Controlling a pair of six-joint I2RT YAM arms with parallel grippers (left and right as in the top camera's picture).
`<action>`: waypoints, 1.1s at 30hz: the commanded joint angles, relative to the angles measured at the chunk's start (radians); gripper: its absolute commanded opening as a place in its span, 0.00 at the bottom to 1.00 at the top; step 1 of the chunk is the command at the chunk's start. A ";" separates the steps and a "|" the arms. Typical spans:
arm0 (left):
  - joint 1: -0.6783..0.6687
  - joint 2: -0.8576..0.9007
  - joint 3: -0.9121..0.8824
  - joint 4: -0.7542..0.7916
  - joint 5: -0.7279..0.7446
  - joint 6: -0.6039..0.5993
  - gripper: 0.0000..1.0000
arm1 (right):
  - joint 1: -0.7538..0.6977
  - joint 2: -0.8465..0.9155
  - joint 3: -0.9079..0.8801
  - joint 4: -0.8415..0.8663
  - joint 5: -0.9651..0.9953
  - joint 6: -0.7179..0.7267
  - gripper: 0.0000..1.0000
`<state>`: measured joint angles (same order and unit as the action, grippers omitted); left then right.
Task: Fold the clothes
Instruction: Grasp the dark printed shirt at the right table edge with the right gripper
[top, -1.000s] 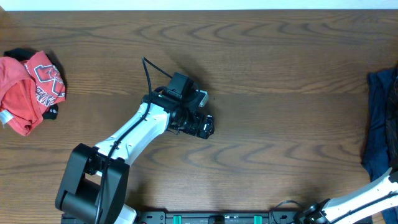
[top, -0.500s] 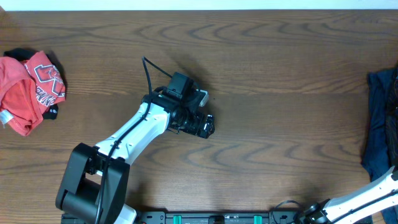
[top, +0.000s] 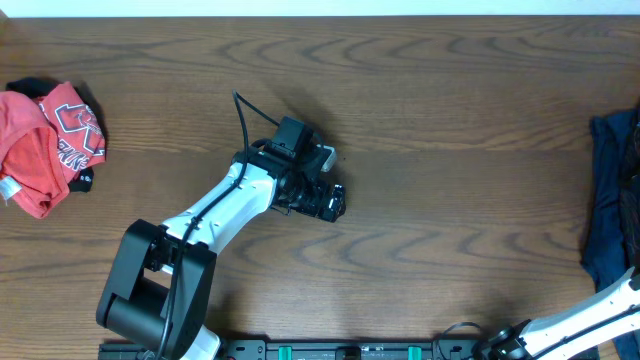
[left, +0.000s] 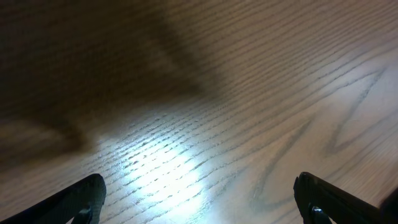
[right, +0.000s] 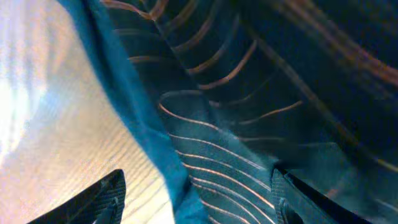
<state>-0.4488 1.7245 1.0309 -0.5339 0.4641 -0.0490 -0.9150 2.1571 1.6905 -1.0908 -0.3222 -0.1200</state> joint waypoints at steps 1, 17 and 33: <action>-0.002 0.007 0.019 0.005 -0.002 -0.001 0.98 | 0.004 0.006 -0.087 0.047 -0.001 0.024 0.73; -0.003 0.007 0.019 0.006 -0.001 -0.001 0.98 | 0.022 0.003 -0.121 0.098 -0.105 0.037 0.81; -0.003 0.007 0.019 0.022 -0.001 -0.002 0.98 | 0.080 -0.042 0.154 -0.101 0.002 0.084 0.73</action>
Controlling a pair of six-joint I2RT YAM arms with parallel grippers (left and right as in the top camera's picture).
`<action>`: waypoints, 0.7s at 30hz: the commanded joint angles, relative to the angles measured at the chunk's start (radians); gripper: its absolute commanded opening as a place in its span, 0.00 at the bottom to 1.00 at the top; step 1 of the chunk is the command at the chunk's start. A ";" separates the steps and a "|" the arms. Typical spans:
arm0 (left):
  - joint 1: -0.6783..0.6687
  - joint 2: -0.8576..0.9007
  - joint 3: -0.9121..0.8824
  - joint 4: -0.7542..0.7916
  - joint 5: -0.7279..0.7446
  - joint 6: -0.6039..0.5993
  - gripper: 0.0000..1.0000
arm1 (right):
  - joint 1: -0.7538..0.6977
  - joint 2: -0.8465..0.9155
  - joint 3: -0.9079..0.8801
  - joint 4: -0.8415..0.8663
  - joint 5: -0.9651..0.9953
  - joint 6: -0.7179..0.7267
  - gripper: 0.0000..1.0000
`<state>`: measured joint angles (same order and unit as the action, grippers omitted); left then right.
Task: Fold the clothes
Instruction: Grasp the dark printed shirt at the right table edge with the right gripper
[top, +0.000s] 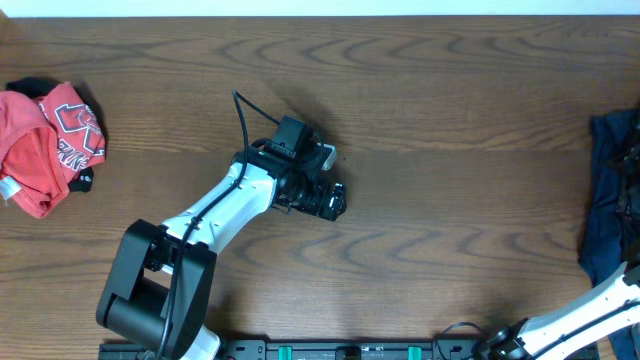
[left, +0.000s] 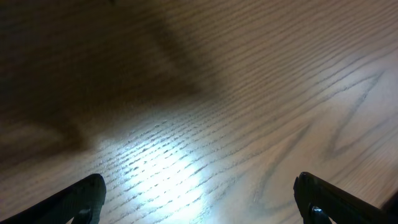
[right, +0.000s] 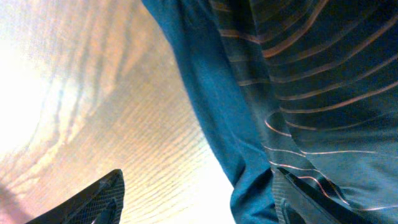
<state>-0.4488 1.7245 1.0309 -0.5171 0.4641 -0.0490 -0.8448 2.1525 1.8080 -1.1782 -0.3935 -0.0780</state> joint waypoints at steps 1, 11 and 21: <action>-0.003 0.007 0.019 0.007 -0.001 -0.002 0.98 | 0.008 -0.038 0.039 -0.022 0.112 0.060 0.70; -0.003 0.007 0.019 0.008 -0.001 -0.002 0.98 | -0.134 -0.053 0.040 -0.091 0.259 0.104 0.73; -0.003 0.007 0.019 0.018 -0.001 -0.002 0.98 | -0.198 -0.055 0.039 -0.073 0.240 0.107 0.76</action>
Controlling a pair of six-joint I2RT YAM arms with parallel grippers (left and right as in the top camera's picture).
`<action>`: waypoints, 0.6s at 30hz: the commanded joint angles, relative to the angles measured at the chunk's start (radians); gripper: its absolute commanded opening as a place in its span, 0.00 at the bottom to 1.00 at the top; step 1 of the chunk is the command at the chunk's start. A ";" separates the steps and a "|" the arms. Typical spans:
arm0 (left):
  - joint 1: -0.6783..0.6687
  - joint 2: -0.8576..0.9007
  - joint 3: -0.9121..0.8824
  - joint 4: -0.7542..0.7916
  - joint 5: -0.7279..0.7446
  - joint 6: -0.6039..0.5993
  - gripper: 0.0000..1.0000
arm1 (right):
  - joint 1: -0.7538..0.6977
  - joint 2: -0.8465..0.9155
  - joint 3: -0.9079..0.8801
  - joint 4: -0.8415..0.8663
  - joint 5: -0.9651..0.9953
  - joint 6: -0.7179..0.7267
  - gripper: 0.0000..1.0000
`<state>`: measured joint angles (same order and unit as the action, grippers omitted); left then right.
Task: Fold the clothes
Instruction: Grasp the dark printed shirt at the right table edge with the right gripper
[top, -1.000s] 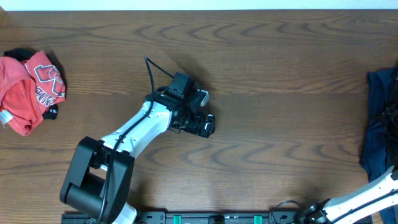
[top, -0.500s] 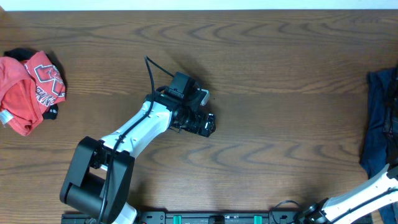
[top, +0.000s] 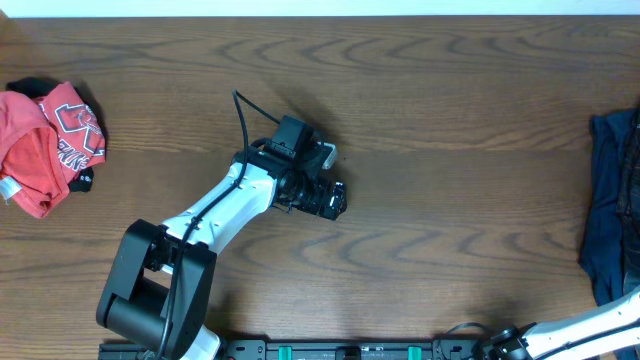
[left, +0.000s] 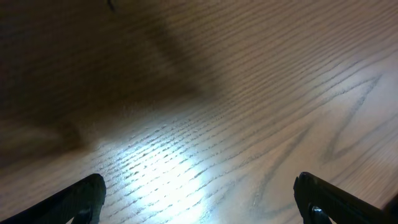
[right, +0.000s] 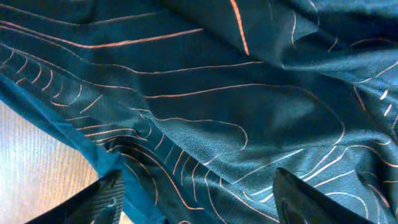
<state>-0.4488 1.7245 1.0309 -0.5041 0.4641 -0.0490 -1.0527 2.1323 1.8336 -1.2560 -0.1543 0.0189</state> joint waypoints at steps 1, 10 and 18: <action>-0.003 0.007 0.019 0.010 -0.001 -0.002 0.98 | 0.013 -0.035 0.014 0.008 0.001 0.010 0.76; -0.002 0.007 0.019 0.010 -0.001 -0.002 0.98 | 0.008 -0.032 0.009 0.031 0.009 0.010 0.76; -0.003 0.007 0.019 0.009 -0.001 -0.002 0.98 | -0.008 -0.022 -0.039 0.077 0.009 0.010 0.72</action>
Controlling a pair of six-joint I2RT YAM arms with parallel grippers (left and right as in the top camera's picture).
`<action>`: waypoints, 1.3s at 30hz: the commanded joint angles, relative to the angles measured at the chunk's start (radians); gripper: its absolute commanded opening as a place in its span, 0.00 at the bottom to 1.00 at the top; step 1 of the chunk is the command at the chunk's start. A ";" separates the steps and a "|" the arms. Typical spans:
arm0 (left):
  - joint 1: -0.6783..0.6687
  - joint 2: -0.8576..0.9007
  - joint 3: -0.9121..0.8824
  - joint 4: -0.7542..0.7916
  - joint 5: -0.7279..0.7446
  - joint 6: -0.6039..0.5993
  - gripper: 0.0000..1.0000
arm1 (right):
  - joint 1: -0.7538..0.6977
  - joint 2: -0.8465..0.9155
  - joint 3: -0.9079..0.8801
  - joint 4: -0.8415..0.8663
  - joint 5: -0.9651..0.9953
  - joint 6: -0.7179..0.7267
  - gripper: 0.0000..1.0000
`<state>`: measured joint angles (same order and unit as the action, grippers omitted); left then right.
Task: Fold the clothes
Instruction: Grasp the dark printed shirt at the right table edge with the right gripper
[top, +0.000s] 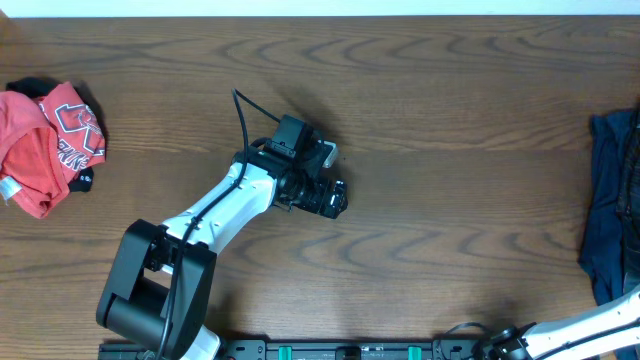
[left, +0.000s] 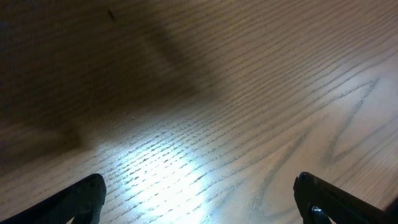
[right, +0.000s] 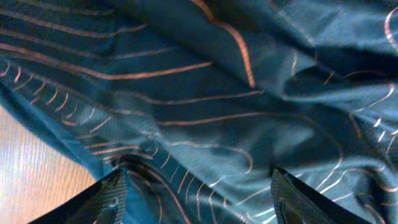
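A dark blue garment with thin orange stripes (top: 610, 200) lies crumpled at the table's right edge, partly cut off by the overhead view. It fills the right wrist view (right: 236, 93), where my right gripper (right: 199, 199) stands open just over the cloth. A red garment with white print (top: 50, 140) is bunched at the far left. My left gripper (top: 335, 200) hovers near the middle of the table, open (left: 199, 202), with only bare wood between its fingers.
The dark wooden table (top: 450, 110) runs wide between the two garments. The left arm's white link and black base (top: 160, 290) reach in from the front left. The right arm (top: 590, 320) enters at the front right corner.
The right gripper has shifted slightly over the blue striped garment, so more cloth and less table show. The left arm has not moved.
The right gripper, open, was first over the blue garment's edge with bare table beside it. It was then further over the wood at the hem, and afterwards over the garment's body, where it still stands. The left gripper stayed open over bare table throughout.
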<state>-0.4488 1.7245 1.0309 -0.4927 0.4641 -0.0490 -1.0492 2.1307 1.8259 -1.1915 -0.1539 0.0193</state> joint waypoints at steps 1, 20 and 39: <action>-0.002 0.007 0.019 -0.003 -0.001 -0.002 0.98 | -0.011 -0.018 -0.047 0.023 0.008 0.010 0.72; -0.002 0.007 0.019 -0.002 -0.001 -0.002 0.98 | 0.016 -0.016 -0.135 0.116 -0.037 0.010 0.01; -0.002 0.007 0.019 0.039 -0.001 -0.039 0.98 | 0.282 -0.223 0.039 0.059 -0.093 0.044 0.01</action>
<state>-0.4488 1.7245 1.0309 -0.4603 0.4641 -0.0650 -0.8364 2.0125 1.7996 -1.1282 -0.2043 0.0338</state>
